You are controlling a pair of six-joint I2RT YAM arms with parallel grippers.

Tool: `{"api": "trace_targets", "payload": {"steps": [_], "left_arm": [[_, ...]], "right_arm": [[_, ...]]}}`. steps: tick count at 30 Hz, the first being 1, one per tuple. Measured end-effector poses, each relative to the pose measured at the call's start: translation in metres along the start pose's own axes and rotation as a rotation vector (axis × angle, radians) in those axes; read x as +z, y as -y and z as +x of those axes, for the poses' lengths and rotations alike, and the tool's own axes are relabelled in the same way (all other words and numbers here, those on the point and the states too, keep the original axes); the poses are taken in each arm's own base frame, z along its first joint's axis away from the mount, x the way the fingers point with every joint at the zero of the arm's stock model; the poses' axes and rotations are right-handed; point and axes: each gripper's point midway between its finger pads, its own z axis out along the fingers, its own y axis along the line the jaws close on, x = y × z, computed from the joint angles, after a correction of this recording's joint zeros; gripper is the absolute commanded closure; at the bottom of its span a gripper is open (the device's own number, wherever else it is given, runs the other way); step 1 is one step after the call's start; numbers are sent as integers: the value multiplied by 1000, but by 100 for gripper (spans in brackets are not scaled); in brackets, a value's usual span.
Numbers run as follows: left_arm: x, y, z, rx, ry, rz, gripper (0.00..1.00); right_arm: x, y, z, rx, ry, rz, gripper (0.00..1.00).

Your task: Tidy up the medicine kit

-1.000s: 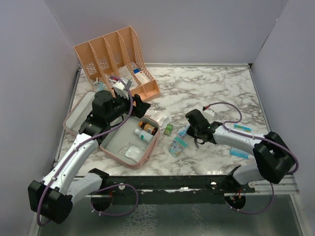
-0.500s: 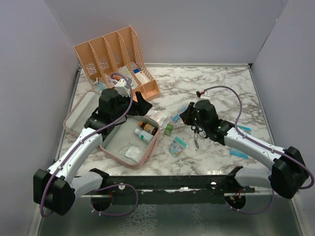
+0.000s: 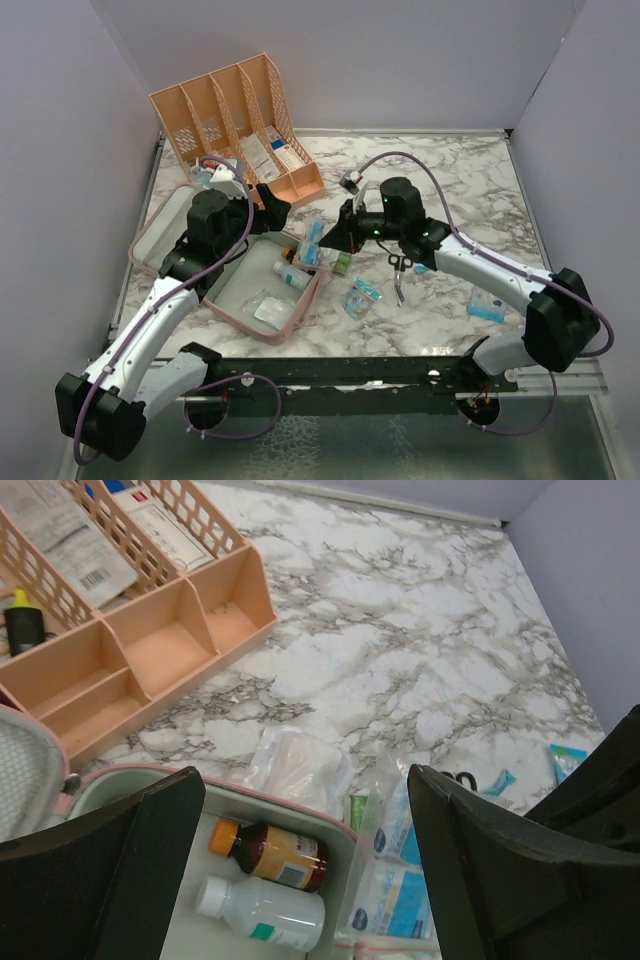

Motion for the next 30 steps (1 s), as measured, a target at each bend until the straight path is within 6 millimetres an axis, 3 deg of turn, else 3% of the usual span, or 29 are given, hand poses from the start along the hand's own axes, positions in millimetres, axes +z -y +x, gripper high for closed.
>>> {"api": "trace_targets", "payload": {"steps": [7, 17, 24, 30], "left_arm": [[-30, -15, -38, 98, 171, -104, 13], [-89, -35, -111, 192, 446, -314, 14], [-137, -26, -157, 198, 617, -351, 14], [-150, -19, -170, 201, 651, -344, 14]], "right_arm": [[25, -29, 16, -86, -123, -210, 99], [68, -64, 42, -213, -309, -403, 99], [91, -78, 76, -284, -470, -493, 99], [96, -95, 105, -326, -581, -558, 99]]}}
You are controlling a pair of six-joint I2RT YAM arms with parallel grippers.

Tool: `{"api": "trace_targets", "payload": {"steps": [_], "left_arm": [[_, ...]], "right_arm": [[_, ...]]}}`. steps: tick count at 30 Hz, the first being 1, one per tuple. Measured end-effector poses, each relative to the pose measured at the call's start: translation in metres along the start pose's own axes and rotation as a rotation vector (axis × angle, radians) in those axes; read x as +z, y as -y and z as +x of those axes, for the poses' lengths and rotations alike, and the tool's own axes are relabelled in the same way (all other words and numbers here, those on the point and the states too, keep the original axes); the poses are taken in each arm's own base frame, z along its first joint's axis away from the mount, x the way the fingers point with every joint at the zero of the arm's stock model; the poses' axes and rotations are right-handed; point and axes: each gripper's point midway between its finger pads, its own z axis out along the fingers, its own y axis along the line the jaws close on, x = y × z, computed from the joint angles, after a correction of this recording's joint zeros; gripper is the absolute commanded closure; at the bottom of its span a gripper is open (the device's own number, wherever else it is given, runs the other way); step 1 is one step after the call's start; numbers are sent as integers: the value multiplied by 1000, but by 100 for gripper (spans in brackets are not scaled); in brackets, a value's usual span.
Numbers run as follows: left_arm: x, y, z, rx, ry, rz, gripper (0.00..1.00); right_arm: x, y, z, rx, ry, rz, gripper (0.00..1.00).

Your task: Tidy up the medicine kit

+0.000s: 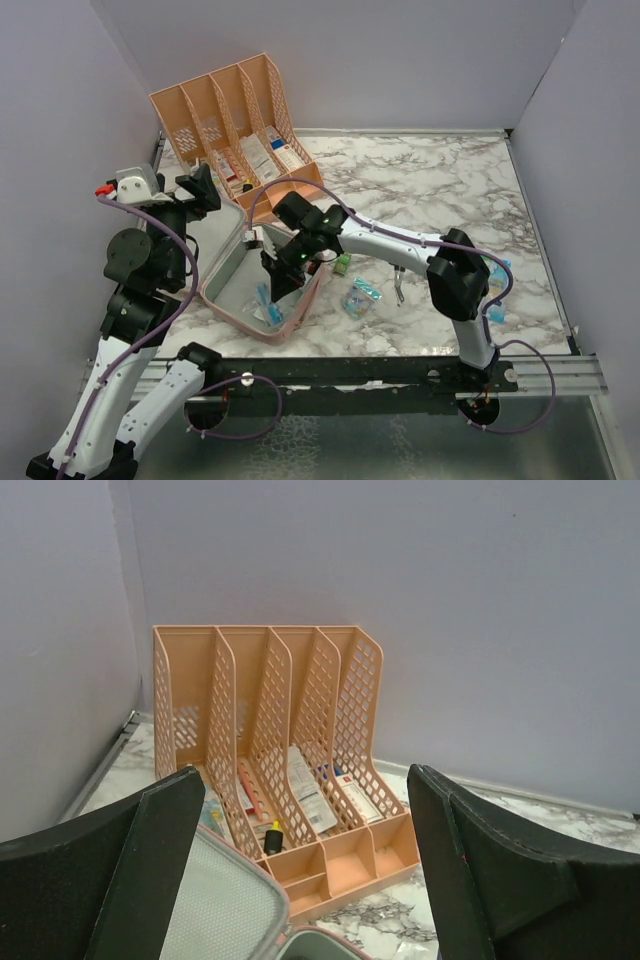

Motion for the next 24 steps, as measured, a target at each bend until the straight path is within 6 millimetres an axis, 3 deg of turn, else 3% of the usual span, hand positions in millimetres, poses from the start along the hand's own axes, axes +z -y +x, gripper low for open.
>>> {"api": "trace_targets", "payload": {"steps": [7, 11, 16, 19, 24], "left_arm": [[-1, -1, 5, 9, -19, -3, 14], [-1, -2, 6, 13, -25, -3, 14], [-1, -2, 9, 18, -35, -5, 14], [-1, -2, 10, 19, -38, -5, 14], [0, -2, 12, 23, -45, -6, 14]], "right_arm": [[20, -12, 2, -59, -73, -57, 99], [30, -2, 10, -51, -111, -44, 98], [35, 12, 22, -22, -156, 23, 67], [34, 23, 22, -6, -165, 84, 57], [35, 42, 25, 41, -164, 197, 51]]}}
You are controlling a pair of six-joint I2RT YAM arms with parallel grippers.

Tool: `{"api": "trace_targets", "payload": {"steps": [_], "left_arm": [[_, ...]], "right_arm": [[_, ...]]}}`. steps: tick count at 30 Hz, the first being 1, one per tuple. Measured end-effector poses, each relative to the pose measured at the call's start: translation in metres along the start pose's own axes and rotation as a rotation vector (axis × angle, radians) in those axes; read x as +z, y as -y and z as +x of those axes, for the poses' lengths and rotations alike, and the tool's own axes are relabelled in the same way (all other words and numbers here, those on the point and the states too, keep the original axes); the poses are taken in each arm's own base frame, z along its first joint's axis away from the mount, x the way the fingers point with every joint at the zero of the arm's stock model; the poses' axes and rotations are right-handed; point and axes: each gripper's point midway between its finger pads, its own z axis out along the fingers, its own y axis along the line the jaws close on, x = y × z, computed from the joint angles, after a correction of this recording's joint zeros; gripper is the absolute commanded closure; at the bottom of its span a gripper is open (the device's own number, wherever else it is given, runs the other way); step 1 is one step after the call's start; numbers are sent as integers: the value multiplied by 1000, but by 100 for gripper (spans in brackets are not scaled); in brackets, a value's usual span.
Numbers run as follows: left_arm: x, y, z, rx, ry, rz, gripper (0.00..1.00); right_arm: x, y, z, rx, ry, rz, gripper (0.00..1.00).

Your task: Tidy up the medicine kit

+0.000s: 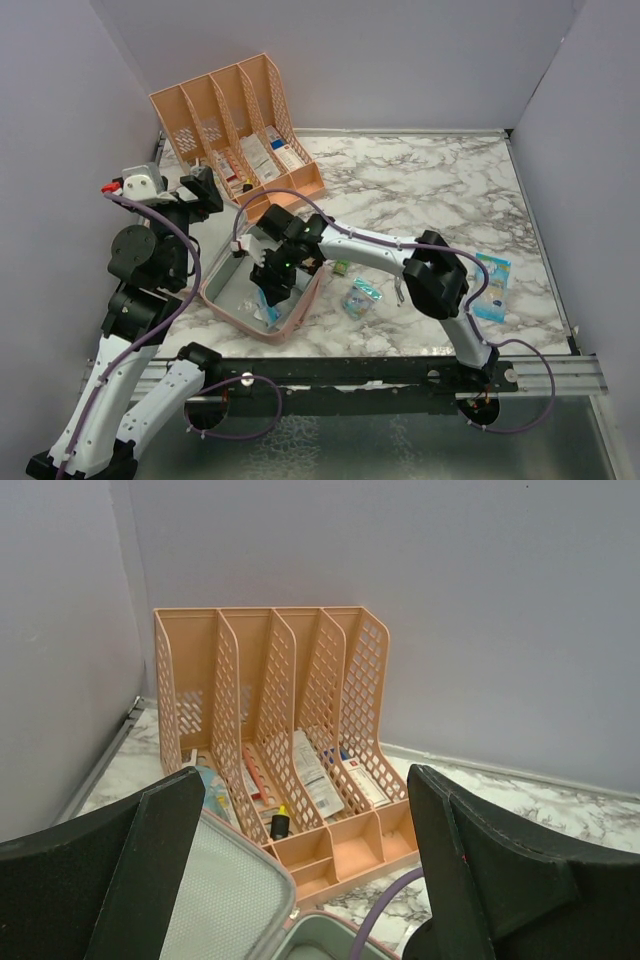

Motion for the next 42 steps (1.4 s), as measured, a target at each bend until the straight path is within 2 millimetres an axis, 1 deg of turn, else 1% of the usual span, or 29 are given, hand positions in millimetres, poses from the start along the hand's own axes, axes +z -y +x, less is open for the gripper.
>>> {"api": "trace_targets", "payload": {"steps": [6, 9, 11, 12, 14, 17, 20, 23, 27, 29, 31, 33, 35, 36, 38, 40, 42], "left_arm": [[1, 0, 1, 1, -3, 0, 14], [1, 0, 1, 1, -4, -1, 14], [1, 0, 3, 3, -6, -1, 14], [1, 0, 3, 3, -7, -1, 14], [2, 0, 5, 6, -12, -2, 14], [3, 0, 10, 10, -21, -3, 14], [4, 0, 12, 13, -27, -4, 14], [4, 0, 13, 14, -29, -4, 14], [4, 0, 13, 14, -29, -4, 14], [4, 0, 13, 14, -28, -4, 14], [4, 0, 13, 14, -29, -4, 14], [5, 0, 14, 15, -30, -4, 14], [5, 1, 15, 16, -33, -5, 14], [6, 1, 15, 17, -35, -4, 13], [7, 1, 16, 18, -38, -5, 13], [7, 1, 17, 20, -42, -5, 13], [8, 2, 19, 19, -48, -5, 13]], "right_arm": [[6, 22, 8, 146, -1, 145, 50], [8, 31, 16, 224, 5, 211, 57], [9, 33, 19, 259, 9, 233, 63], [10, 33, 19, 268, 13, 236, 69], [11, 34, 19, 277, 22, 236, 79], [12, 32, 17, 265, 29, 221, 89], [14, 28, 15, 235, 37, 186, 93], [15, 19, 14, 185, 39, 123, 95], [16, 8, 16, 137, 31, 53, 96], [16, 2, 18, 120, 20, 20, 95], [16, -1, 20, 110, 15, 0, 90], [15, -2, 21, 110, 9, -2, 76], [15, 2, 22, 121, 4, 21, 62], [14, 3, 22, 126, 3, 34, 58], [11, 8, 20, 138, 5, 72, 53], [3, 11, 13, 145, 25, 115, 52], [-12, 14, -1, 144, 69, 172, 52]]}}
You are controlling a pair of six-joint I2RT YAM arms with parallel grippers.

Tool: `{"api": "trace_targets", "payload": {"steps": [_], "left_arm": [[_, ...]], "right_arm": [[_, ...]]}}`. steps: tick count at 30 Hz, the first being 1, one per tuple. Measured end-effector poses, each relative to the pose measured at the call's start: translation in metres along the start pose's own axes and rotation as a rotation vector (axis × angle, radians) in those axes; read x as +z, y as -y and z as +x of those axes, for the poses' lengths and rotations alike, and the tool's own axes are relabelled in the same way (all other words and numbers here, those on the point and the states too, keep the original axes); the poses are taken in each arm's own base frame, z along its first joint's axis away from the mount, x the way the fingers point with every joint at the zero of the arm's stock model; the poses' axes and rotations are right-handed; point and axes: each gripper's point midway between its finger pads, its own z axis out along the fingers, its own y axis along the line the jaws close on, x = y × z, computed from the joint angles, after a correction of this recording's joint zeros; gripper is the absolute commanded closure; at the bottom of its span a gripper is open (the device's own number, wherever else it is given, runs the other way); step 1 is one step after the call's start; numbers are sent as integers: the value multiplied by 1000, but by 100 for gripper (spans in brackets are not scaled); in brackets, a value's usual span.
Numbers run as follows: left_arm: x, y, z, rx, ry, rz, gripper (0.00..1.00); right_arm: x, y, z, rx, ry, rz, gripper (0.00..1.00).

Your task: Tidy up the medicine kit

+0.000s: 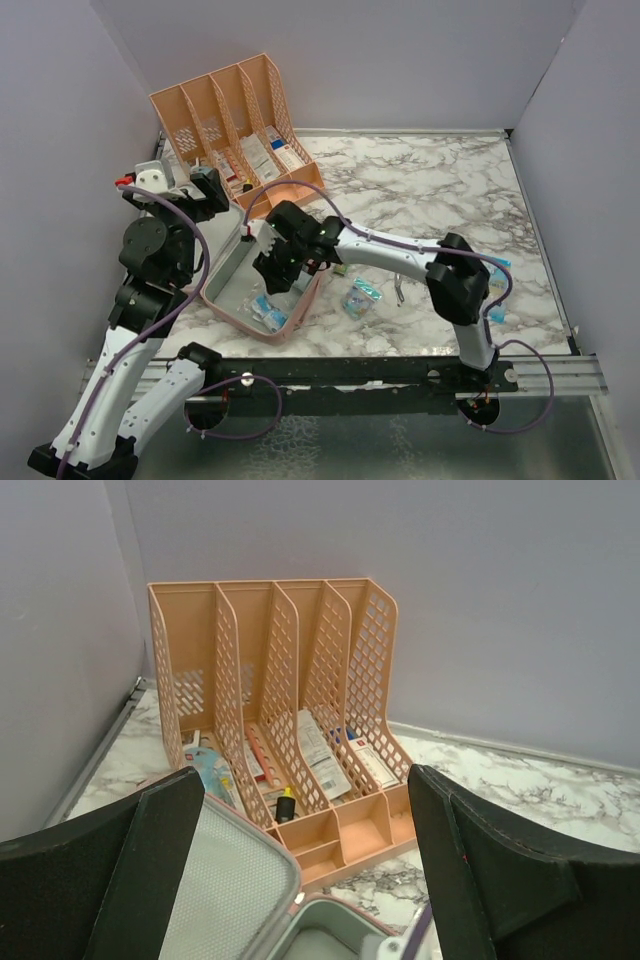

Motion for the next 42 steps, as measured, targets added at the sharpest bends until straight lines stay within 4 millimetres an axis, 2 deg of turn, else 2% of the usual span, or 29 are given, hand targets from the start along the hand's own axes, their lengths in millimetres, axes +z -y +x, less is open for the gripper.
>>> {"api": "trace_targets", "payload": {"steps": [5, 9, 12, 17, 21, 25, 30, 42], "left_arm": [[1, 2, 11, -13, -40, 5, 11], [-2, 10, 32, -60, -116, 38, 17], [-7, 17, 62, -106, -213, 66, 22], [-26, 25, 136, -190, -459, 91, 28], [-51, 35, 200, -286, -707, 94, 36], [-86, 40, 250, -372, -941, 74, 38], [-116, 37, 283, -404, -1130, 23, 39], [-152, 35, 332, -428, -1392, -41, 46]], "right_arm": [[-51, 7, -44, 27, 180, 171, 56], [-88, 20, -54, 111, 303, 316, 61], [-100, 37, -39, 217, 340, 417, 62], [-113, 72, 4, 436, 358, 560, 62], [-132, 104, 32, 626, 396, 654, 62], [-151, 128, 52, 789, 454, 710, 62], [-152, 135, 68, 878, 469, 724, 62], [-153, 144, 78, 928, 495, 735, 62]]}}
